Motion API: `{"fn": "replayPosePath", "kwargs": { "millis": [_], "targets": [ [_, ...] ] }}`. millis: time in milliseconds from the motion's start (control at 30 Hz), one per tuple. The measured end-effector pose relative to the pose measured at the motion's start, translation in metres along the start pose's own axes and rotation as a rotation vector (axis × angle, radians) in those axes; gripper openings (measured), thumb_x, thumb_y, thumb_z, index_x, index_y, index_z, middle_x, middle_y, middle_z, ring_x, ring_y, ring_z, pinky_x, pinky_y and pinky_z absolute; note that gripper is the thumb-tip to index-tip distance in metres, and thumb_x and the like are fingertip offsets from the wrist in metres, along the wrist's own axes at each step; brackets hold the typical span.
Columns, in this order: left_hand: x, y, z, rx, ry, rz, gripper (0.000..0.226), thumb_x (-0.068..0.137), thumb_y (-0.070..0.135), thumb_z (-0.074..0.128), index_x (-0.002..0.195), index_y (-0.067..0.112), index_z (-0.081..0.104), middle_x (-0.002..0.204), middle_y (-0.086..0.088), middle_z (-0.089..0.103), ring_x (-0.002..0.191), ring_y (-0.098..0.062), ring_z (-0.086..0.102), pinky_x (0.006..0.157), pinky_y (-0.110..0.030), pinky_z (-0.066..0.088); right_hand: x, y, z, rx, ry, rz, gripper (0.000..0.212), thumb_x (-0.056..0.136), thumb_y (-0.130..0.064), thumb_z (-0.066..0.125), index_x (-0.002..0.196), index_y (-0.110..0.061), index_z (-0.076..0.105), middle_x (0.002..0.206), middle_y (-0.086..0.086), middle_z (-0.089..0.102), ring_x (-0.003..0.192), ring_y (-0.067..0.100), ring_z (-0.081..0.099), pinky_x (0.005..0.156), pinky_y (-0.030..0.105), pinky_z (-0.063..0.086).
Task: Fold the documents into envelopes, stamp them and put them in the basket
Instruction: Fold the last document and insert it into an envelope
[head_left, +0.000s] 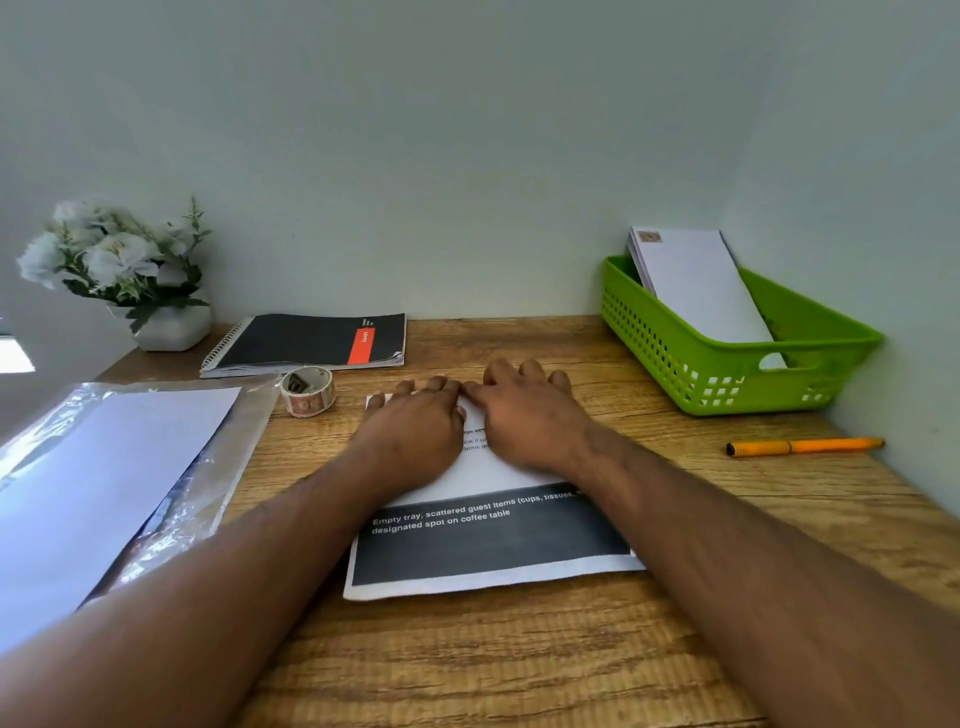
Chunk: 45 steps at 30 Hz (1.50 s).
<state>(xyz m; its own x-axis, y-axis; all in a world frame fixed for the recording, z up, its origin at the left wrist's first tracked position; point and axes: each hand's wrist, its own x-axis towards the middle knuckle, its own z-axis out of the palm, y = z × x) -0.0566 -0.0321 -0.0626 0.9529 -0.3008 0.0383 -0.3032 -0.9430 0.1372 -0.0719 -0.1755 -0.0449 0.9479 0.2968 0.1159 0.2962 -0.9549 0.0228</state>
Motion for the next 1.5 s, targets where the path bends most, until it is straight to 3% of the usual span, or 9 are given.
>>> {"fn": "replayPosePath", "kwargs": {
  "millis": [400,600,733,867,967,1067,1267,1400,1500],
  "targets": [
    [0.003,0.002,-0.001,-0.004,-0.046,-0.016,0.053,0.104,0.034,0.019,0.154,0.021,0.014,0.162,0.003,0.012,0.148,-0.032,0.010,0.115,-0.062,0.011,0.004,-0.016,-0.008,-0.173,-0.029,0.100,0.040,0.092,-0.028,0.045,0.131,-0.019,0.050,0.144,0.005,0.035,0.127,0.030,0.037,0.101,0.053,0.031],
    [0.000,0.002,-0.004,-0.029,-0.067,-0.025,0.053,0.104,0.032,0.019,0.155,0.019,0.011,0.162,0.003,0.008,0.149,-0.031,0.005,0.116,-0.060,0.009,-0.012,0.030,-0.013,-0.192,0.013,0.290,0.038,0.089,-0.016,0.038,0.122,-0.015,0.059,0.136,0.007,0.045,0.123,0.028,0.045,0.096,0.042,0.037],
    [0.000,0.001,-0.003,-0.037,-0.055,-0.011,0.052,0.103,0.032,0.020,0.154,0.024,0.013,0.162,0.003,0.011,0.148,-0.033,0.010,0.115,-0.063,0.010,-0.013,0.042,-0.010,-0.179,0.018,0.313,0.035,0.089,-0.016,0.041,0.117,-0.015,0.061,0.131,0.007,0.048,0.119,0.028,0.047,0.094,0.039,0.039],
    [0.005,0.006,-0.005,-0.024,-0.064,-0.019,0.052,0.099,0.031,0.021,0.151,0.034,0.016,0.158,0.003,0.021,0.143,-0.037,0.021,0.110,-0.067,0.015,-0.004,0.046,0.000,-0.053,0.082,0.100,0.044,0.095,-0.020,0.038,0.138,-0.015,0.043,0.149,0.007,0.034,0.134,0.027,0.035,0.107,0.044,0.033],
    [0.006,0.014,-0.010,-0.006,-0.090,-0.039,0.051,0.098,0.031,0.024,0.149,0.036,0.021,0.153,-0.001,0.027,0.140,-0.039,0.026,0.106,-0.071,0.019,0.001,0.040,0.006,0.166,-0.103,-0.008,0.054,0.103,-0.038,0.029,0.150,-0.014,0.024,0.159,0.005,0.018,0.145,0.021,0.018,0.118,0.043,0.018],
    [0.004,0.016,-0.014,0.040,-0.090,-0.036,0.050,0.098,0.031,0.024,0.148,0.031,0.025,0.151,-0.003,0.032,0.138,-0.037,0.032,0.103,-0.074,0.020,0.004,0.038,0.008,0.148,-0.184,0.020,0.058,0.103,-0.044,0.022,0.153,-0.017,0.013,0.161,0.001,0.008,0.148,0.019,0.009,0.120,0.043,0.010],
    [-0.002,0.004,-0.018,0.176,-0.008,-0.012,0.047,0.097,0.023,0.031,0.142,0.012,0.038,0.149,-0.007,0.041,0.138,-0.026,0.036,0.118,-0.053,0.009,0.005,0.044,0.006,0.158,-0.213,0.055,0.053,0.104,-0.042,0.020,0.153,-0.024,0.012,0.161,-0.009,0.004,0.148,0.014,0.006,0.119,0.049,0.006],
    [-0.015,-0.011,-0.024,0.393,-0.023,-0.117,0.042,0.096,0.022,0.037,0.134,0.007,0.049,0.142,-0.017,0.047,0.134,-0.031,0.040,0.116,-0.046,0.019,0.004,0.054,0.005,0.175,-0.211,0.043,0.051,0.104,-0.040,0.023,0.152,-0.026,0.018,0.160,-0.012,0.010,0.147,0.011,0.012,0.118,0.051,0.012],
    [-0.024,-0.018,-0.032,0.477,-0.012,-0.138,0.040,0.095,0.021,0.039,0.130,0.008,0.053,0.139,-0.018,0.048,0.129,-0.033,0.044,0.112,-0.045,0.027,0.000,0.061,0.003,0.159,-0.172,0.025,0.049,0.101,-0.044,0.031,0.147,-0.028,0.031,0.156,-0.014,0.024,0.142,0.013,0.027,0.114,0.049,0.022]
  ]
}}
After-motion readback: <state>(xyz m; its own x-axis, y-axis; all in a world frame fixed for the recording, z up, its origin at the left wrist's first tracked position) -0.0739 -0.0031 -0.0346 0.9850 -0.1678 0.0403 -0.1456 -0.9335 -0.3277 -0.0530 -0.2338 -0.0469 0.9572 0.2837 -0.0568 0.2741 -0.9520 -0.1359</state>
